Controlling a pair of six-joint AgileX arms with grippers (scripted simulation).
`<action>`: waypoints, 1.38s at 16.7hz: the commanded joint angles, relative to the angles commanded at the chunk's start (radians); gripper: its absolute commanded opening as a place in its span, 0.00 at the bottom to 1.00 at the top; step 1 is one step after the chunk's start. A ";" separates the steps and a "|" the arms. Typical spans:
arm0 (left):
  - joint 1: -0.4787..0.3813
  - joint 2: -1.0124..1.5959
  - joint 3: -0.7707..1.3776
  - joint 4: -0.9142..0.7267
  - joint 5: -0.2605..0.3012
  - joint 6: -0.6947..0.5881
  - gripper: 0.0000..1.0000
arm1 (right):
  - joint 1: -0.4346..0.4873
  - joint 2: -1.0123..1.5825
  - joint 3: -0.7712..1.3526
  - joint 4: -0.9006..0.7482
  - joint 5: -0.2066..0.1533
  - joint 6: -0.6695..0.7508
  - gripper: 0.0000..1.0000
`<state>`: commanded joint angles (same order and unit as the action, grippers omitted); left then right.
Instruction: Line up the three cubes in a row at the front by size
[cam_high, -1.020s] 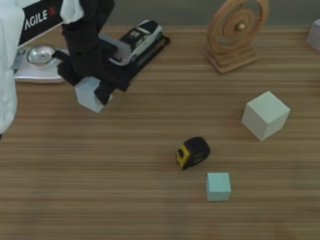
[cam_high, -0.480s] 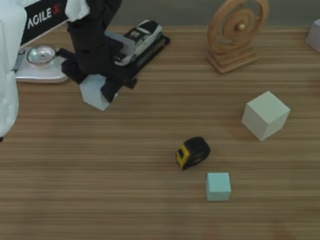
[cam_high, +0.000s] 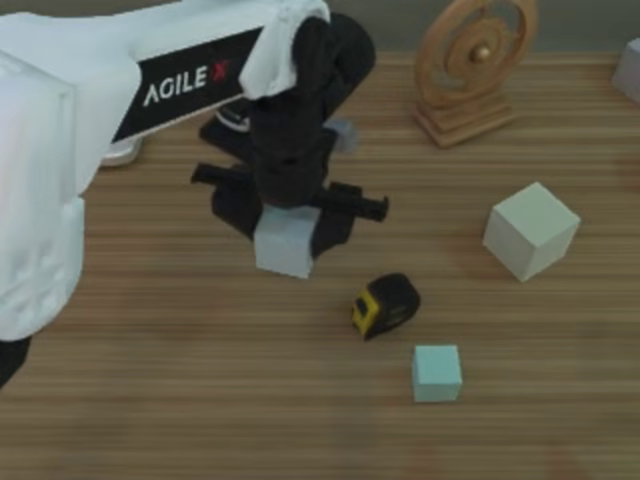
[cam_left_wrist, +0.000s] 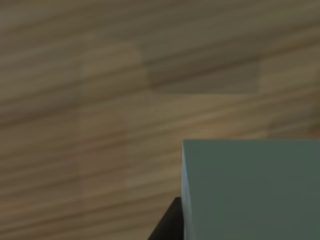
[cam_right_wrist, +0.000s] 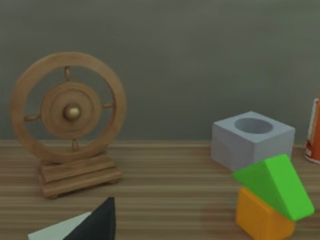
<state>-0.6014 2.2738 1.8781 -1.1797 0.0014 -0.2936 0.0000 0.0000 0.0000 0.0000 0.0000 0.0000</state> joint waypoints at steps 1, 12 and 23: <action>-0.038 -0.017 -0.028 0.004 -0.001 -0.085 0.00 | 0.000 0.000 0.000 0.000 0.000 0.000 1.00; -0.285 -0.159 -0.202 0.060 -0.015 -0.581 0.00 | 0.000 0.000 0.000 0.000 0.000 0.000 1.00; -0.281 -0.086 -0.332 0.267 -0.013 -0.576 0.00 | 0.000 0.000 0.000 0.000 0.000 0.000 1.00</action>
<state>-0.8826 2.1880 1.5459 -0.9129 -0.0114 -0.8699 0.0000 0.0000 0.0000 0.0000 0.0000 0.0000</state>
